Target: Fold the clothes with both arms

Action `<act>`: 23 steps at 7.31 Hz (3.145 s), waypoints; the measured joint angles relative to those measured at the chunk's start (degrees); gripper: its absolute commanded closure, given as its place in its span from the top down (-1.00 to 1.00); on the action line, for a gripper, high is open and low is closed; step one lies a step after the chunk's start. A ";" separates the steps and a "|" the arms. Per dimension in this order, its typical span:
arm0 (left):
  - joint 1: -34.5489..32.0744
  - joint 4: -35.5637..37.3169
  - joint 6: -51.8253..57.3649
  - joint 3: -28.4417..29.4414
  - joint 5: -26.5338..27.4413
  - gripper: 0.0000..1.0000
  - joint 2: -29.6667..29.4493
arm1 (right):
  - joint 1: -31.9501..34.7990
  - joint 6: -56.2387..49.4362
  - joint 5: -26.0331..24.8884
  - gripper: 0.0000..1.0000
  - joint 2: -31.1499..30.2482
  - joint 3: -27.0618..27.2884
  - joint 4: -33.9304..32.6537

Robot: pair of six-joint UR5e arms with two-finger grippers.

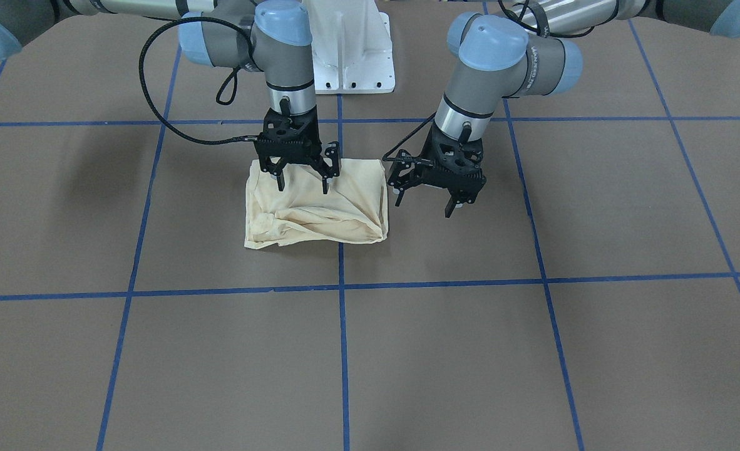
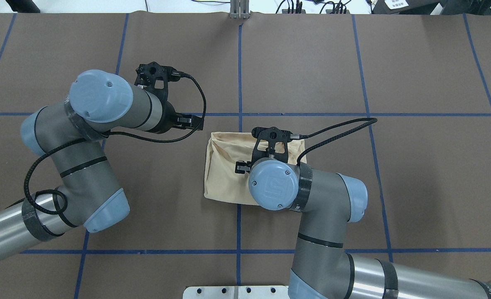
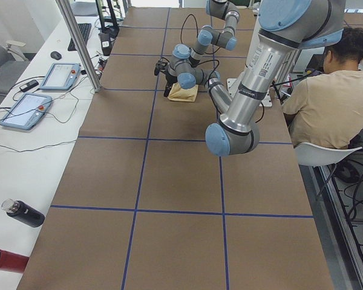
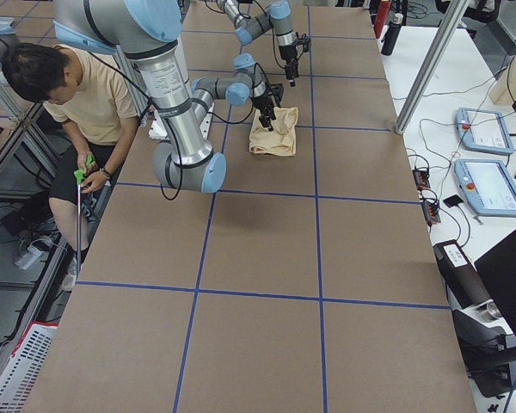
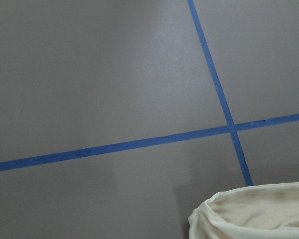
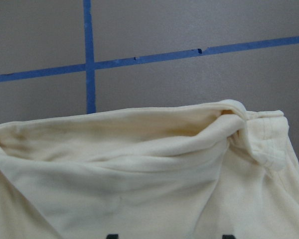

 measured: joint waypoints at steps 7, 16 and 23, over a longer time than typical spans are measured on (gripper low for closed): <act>0.01 0.00 -0.46 -1.06 0.00 1.00 0.25 | 12.39 -9.90 0.38 -0.58 6.44 -19.80 10.27; -3.34 4.91 8.73 -14.33 0.00 1.00 12.50 | 32.54 -34.85 28.66 1.00 -14.75 8.17 1.80; -42.62 8.81 54.50 -19.79 -18.08 1.00 37.94 | 69.80 -87.99 50.06 1.00 -49.32 11.87 1.16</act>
